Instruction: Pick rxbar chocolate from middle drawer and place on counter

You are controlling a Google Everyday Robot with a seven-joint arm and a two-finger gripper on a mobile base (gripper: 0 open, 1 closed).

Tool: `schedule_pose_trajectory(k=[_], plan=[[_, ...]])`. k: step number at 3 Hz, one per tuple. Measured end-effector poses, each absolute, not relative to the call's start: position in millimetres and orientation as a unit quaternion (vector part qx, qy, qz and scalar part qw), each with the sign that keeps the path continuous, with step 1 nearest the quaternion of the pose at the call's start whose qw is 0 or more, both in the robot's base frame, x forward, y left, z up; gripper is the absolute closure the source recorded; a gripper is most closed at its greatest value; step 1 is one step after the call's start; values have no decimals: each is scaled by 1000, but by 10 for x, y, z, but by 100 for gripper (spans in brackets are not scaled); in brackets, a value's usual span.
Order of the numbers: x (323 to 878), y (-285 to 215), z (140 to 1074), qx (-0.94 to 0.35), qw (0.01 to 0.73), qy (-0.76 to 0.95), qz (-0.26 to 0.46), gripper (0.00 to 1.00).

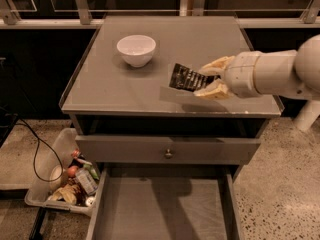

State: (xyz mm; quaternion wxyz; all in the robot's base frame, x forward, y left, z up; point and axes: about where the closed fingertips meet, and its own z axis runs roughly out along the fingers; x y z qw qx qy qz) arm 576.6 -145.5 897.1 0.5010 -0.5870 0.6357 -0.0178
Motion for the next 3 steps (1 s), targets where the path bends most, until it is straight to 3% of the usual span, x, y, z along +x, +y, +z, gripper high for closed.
schedule_pose_trajectory(k=[3], plan=[[6430, -1511, 8693, -526, 511, 678, 54, 100]])
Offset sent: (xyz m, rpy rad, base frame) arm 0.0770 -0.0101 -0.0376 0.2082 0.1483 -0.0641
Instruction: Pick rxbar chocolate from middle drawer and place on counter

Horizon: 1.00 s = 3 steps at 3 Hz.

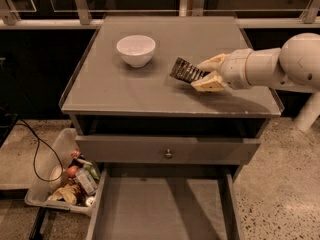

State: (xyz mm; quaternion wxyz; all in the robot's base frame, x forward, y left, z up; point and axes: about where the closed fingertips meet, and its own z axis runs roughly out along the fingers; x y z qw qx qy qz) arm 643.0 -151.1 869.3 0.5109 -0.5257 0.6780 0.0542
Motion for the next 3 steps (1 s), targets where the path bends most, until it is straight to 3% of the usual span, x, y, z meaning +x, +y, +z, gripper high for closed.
schedule_pose_trajectory(k=[3], plan=[[6437, -1514, 8691, -525, 511, 678, 55, 34]])
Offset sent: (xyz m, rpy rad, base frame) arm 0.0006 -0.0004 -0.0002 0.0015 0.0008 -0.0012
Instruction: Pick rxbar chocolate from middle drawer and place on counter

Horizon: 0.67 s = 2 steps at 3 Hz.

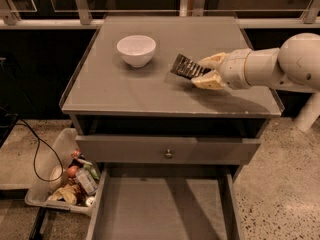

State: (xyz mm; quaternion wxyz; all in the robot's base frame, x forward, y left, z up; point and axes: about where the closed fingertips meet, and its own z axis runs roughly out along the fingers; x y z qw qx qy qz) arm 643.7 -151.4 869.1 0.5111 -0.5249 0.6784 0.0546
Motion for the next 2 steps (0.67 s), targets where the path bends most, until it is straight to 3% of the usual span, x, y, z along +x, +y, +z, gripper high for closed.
schedule_pose_trajectory(k=[1, 2], plan=[[6437, -1513, 8691, -525, 511, 678, 55, 11], [6437, -1512, 8691, -525, 511, 678, 55, 0]])
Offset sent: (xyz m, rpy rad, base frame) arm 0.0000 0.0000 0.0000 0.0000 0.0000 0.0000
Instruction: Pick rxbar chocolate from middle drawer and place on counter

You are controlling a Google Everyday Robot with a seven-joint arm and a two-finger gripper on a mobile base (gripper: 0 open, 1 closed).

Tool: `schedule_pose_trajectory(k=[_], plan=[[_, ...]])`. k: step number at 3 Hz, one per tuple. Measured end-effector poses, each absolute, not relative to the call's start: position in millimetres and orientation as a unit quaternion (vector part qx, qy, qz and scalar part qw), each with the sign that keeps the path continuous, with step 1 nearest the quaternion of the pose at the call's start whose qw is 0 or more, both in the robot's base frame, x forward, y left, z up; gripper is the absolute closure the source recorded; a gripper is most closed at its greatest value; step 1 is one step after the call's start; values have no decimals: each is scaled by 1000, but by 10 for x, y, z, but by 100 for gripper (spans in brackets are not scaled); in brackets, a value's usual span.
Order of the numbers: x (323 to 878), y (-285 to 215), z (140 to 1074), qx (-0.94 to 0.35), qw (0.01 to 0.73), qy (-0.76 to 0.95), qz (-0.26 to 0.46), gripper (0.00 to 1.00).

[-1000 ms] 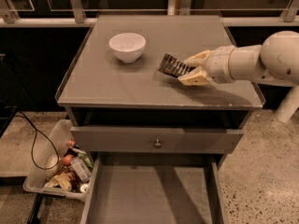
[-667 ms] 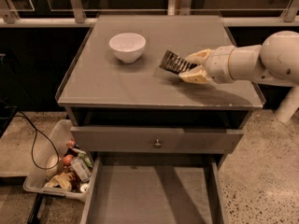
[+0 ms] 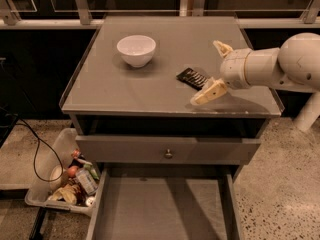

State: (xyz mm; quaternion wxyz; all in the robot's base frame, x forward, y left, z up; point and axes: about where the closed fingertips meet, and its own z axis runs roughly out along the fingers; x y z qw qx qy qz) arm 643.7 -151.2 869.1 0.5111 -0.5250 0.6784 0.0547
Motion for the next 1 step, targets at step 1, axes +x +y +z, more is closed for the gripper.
schedule_pose_trajectory(k=[1], plan=[[6437, -1512, 8691, -525, 511, 678, 55, 0]])
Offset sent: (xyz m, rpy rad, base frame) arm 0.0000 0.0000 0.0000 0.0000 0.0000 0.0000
